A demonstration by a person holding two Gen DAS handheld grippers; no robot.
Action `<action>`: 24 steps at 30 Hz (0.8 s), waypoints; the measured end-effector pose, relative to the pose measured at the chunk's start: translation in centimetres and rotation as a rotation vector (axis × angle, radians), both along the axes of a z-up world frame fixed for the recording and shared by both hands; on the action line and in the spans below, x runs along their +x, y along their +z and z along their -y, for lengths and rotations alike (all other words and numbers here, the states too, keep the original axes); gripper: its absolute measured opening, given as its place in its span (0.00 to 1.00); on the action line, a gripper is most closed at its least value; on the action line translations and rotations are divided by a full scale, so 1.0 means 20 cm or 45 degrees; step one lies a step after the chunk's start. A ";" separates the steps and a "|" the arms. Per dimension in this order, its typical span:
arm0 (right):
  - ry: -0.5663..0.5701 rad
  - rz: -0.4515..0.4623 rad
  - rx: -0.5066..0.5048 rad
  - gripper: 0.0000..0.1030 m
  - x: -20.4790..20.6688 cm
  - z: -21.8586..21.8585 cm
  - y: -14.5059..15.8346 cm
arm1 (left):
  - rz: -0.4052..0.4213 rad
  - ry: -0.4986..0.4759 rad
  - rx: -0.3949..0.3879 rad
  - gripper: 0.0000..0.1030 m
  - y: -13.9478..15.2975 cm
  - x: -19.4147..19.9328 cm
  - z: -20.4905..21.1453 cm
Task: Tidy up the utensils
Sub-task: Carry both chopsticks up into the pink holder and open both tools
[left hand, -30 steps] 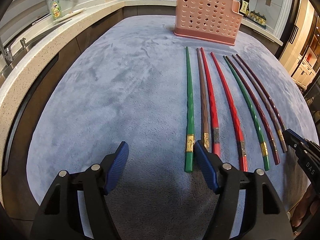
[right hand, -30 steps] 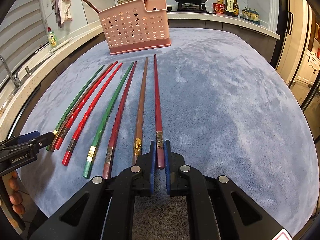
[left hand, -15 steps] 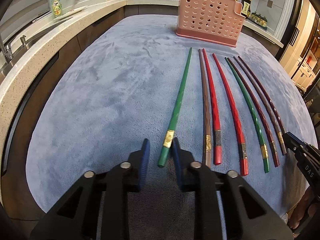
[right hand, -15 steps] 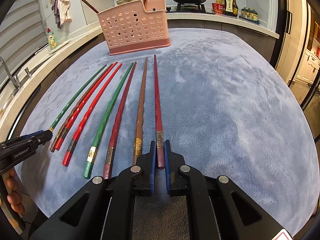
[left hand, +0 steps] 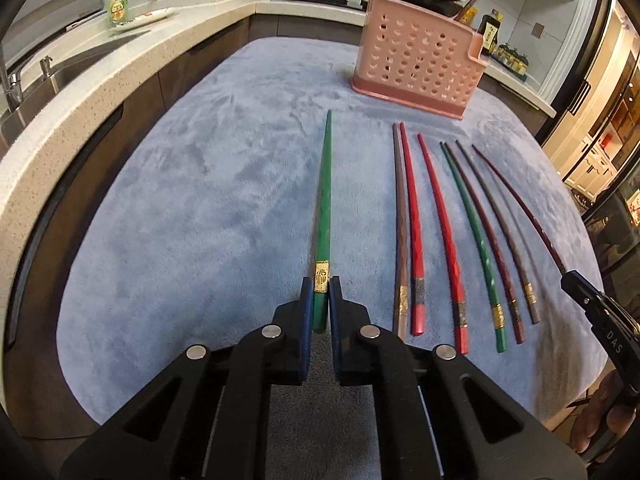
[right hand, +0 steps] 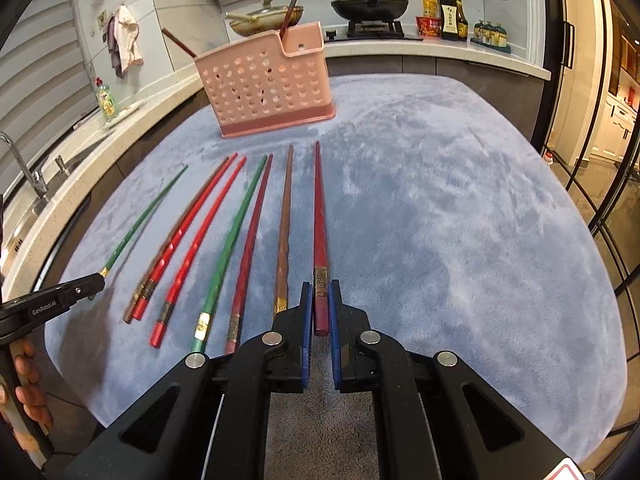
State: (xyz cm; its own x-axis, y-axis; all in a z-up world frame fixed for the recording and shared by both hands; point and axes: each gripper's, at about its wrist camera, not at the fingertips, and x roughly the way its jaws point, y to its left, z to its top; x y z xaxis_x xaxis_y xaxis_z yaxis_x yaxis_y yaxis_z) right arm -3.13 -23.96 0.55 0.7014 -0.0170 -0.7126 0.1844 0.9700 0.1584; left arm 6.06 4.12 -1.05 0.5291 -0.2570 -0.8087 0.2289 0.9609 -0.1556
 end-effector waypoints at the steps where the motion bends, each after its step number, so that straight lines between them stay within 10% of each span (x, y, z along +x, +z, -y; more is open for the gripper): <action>1: -0.003 0.016 0.003 0.07 -0.01 0.01 0.03 | 0.009 0.001 -0.007 0.07 0.02 0.00 -0.01; 24: -0.124 0.427 0.056 0.07 0.10 0.30 0.76 | 0.328 0.033 -0.129 0.07 0.76 0.22 0.01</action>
